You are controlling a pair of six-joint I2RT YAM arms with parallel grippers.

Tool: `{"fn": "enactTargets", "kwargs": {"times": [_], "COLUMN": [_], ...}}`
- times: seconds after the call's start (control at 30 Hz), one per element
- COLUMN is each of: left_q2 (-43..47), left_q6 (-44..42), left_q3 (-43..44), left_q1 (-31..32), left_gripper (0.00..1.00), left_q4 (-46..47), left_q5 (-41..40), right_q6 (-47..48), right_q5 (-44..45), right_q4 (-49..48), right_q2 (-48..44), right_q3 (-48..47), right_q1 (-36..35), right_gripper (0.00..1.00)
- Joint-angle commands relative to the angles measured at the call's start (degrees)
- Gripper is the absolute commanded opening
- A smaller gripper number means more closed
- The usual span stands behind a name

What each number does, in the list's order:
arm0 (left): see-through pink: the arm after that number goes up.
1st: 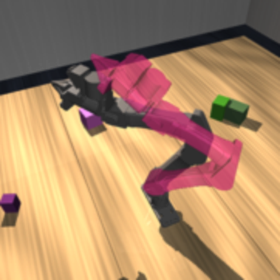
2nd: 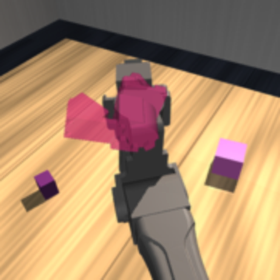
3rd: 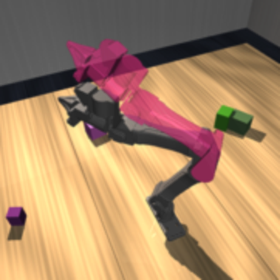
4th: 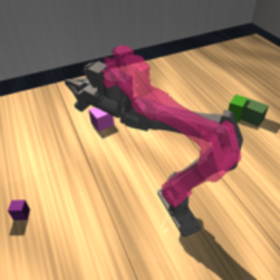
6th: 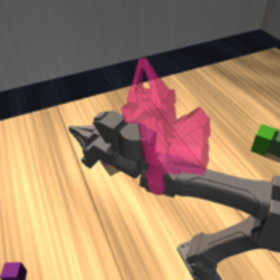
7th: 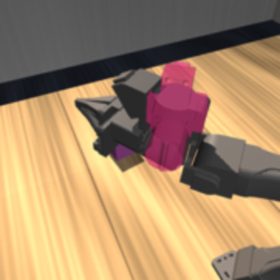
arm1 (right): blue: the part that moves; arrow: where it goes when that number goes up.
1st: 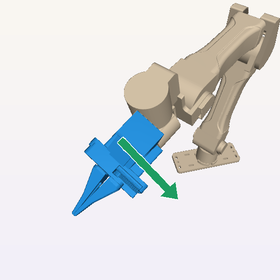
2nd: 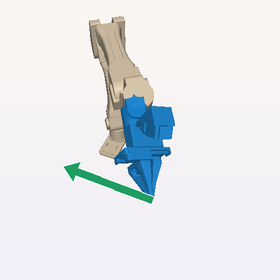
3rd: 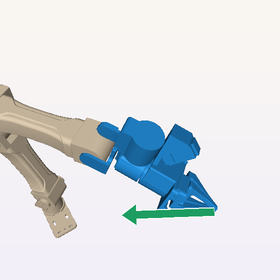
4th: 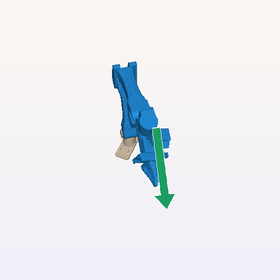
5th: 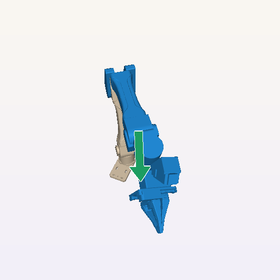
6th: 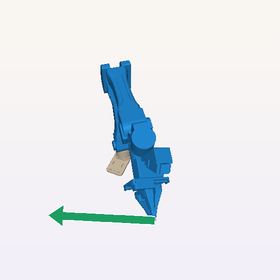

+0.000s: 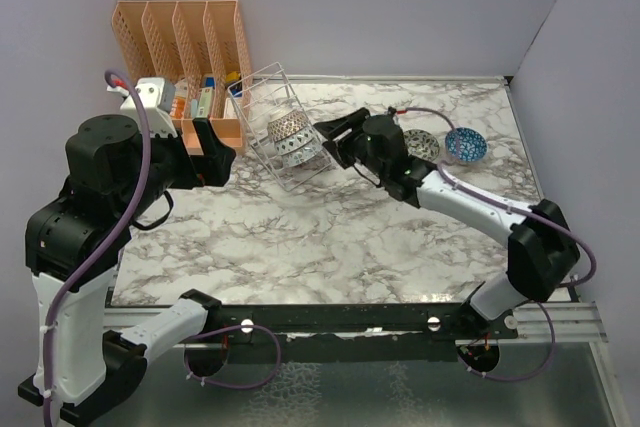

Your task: Load the bowls into the dish rack

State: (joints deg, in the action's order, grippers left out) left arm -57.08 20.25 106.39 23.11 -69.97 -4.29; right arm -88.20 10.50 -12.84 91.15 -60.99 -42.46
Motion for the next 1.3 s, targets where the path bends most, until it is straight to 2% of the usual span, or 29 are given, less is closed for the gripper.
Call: {"fn": "enactTargets", "kwargs": {"times": [0.0,0.13,0.23,0.37,0.5,0.57,0.77,0.93,1.1,1.27], "left_q2": [-0.34,-0.55,-0.8,-0.84,-1.35,-1.62,-2.79,-4.11,-5.16,-6.66], "left_q6": [0.27,0.49,0.95,1.41,1.7,1.73,2.12,2.71,2.37,1.72], "left_q3": [1.29,0.9,0.39,-1.67,-3.05,-3.33,-4.2,-4.6,-5.33,-5.58], "left_q1": [0.27,0.27,0.27,0.27,0.27,0.27,0.27,0.27,0.27,0.27], "left_gripper": [0.99,0.99,0.99,0.99,0.99,0.99,0.99,0.99,0.99,0.99], "left_q4": [0.65,1.59,2.32,3.77,4.82,5.17,6.11,7.51,8.34,8.99], "left_q5": [1.37,1.92,2.56,3.5,3.24,2.7,1.24,0.82,0.11,0.06], "right_q6": [20.52,32.3,41.73,53.15,60.67,63.99,66.06,65.36,65.38,64.32], "right_q5": [3.01,9.85,13.95,10.68,10.59,7.65,3.26,5.84,4.52,8.99], "right_q4": [32.52,46.08,54.24,55.07,56.02,55.22,53.06,53.98,51.9,52.45], "right_q2": [-5.07,-8.8,-8.66,-4.27,3.41,7.27,17.04,23.09,27.77,30.85], "right_q3": [-9.68,-13.28,-16.63,-20.47,-26.44,-28.6,-34.31,-38.7,-39.65,-40.15], "right_q1": [4.49,9.77,16.52,27.19,32.99,35.65,39.44,39.85,40.05,40.08], "right_gripper": [0.6,0.62,0.64,0.66,0.65,0.65,0.63,0.6,0.59,0.56]}}
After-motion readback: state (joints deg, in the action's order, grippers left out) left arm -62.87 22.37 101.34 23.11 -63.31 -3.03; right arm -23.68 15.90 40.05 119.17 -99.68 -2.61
